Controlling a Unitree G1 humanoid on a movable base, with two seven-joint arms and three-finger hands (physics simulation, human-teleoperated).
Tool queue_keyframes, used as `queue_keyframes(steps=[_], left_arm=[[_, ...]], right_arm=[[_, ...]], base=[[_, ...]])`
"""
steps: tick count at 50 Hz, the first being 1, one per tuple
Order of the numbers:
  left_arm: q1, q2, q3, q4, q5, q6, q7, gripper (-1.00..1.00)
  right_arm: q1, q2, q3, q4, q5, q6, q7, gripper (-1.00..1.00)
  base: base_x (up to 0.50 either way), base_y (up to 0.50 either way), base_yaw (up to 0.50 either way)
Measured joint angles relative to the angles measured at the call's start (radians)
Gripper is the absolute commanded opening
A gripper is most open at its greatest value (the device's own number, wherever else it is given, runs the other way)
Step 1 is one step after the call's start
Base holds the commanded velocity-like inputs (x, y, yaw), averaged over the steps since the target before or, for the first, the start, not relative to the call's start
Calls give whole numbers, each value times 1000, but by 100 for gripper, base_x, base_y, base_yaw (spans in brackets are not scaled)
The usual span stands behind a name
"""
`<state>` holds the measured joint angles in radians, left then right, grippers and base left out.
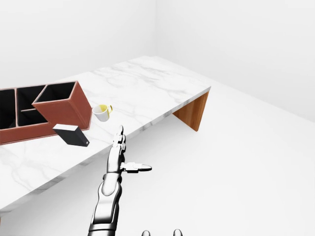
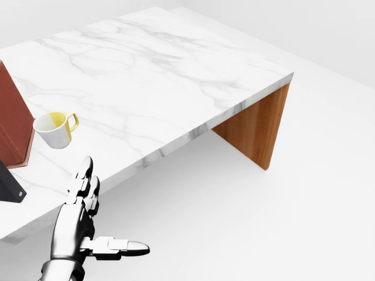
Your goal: Pick up the book and place it in the right compartment of the caddy.
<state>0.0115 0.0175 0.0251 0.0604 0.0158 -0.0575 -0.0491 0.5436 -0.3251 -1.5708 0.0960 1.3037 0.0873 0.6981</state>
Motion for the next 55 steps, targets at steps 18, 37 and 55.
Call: queue_keyframes(steps=[18, 37, 55], left_arm=[[6, -2, -3, -10, -2, -12, -6, 100], [33, -6, -2, -64, -30, -30, -22, 100], [41, -6, -2, -78, -41, -30, -27, 100]], right_arm=[[-3, 8, 0, -13, -30, 0, 0, 100], [-7, 11, 0, -15, -44, 0, 0, 100], [-7, 12, 0, -15, -45, 0, 0, 100]], base=[[2, 2, 0], [10, 13, 0], [12, 16, 0]])
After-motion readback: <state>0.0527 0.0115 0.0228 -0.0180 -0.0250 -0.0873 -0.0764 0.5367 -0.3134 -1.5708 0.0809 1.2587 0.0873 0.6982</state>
